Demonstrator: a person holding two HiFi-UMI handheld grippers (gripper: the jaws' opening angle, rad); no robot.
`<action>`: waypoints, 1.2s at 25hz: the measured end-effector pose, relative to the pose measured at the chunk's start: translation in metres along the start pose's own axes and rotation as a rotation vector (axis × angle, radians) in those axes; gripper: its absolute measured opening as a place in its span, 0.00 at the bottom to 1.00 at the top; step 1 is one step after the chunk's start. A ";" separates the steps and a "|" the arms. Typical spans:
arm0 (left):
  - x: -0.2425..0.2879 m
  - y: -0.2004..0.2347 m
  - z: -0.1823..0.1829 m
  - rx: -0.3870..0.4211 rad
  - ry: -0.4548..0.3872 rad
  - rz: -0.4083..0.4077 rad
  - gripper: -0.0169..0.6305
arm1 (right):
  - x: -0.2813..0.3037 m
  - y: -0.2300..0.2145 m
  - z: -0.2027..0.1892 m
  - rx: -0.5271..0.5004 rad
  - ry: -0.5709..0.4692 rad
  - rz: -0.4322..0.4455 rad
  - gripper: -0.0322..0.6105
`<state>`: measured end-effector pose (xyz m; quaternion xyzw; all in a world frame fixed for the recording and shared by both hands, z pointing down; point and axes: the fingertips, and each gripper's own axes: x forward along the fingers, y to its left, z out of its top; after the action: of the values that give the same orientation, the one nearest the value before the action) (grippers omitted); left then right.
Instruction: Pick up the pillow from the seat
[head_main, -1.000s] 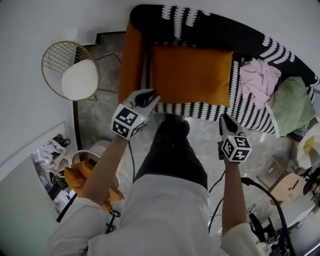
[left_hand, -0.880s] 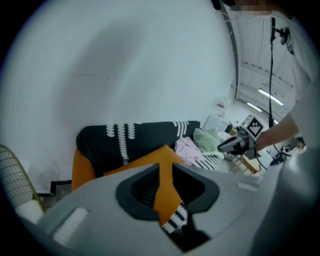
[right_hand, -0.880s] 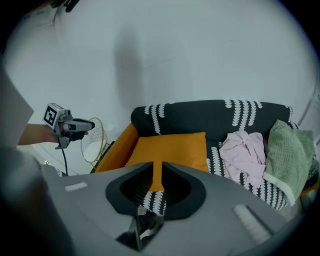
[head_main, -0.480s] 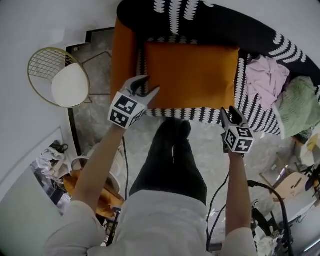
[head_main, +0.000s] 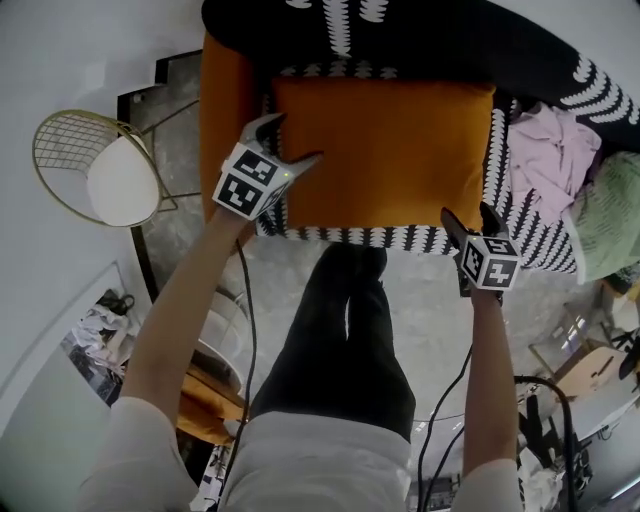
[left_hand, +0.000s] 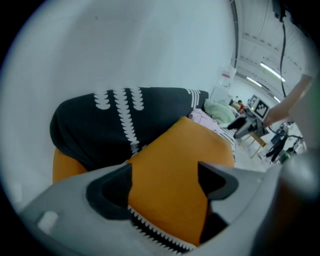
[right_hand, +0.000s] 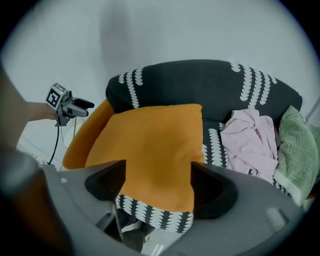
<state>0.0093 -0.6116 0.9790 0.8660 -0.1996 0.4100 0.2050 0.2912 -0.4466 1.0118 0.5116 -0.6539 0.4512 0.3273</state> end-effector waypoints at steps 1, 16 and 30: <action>0.011 0.005 -0.004 -0.010 0.013 -0.006 0.68 | 0.009 -0.005 -0.004 0.008 0.016 -0.008 0.72; 0.130 0.020 -0.114 -0.264 0.251 -0.018 0.92 | 0.113 -0.030 -0.022 -0.021 0.163 0.009 0.89; 0.118 -0.011 -0.079 -0.221 0.101 -0.086 0.17 | 0.103 -0.004 0.003 -0.008 0.063 0.061 0.27</action>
<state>0.0346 -0.5822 1.1164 0.8241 -0.1958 0.4196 0.3264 0.2687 -0.4883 1.1029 0.4755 -0.6606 0.4742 0.3358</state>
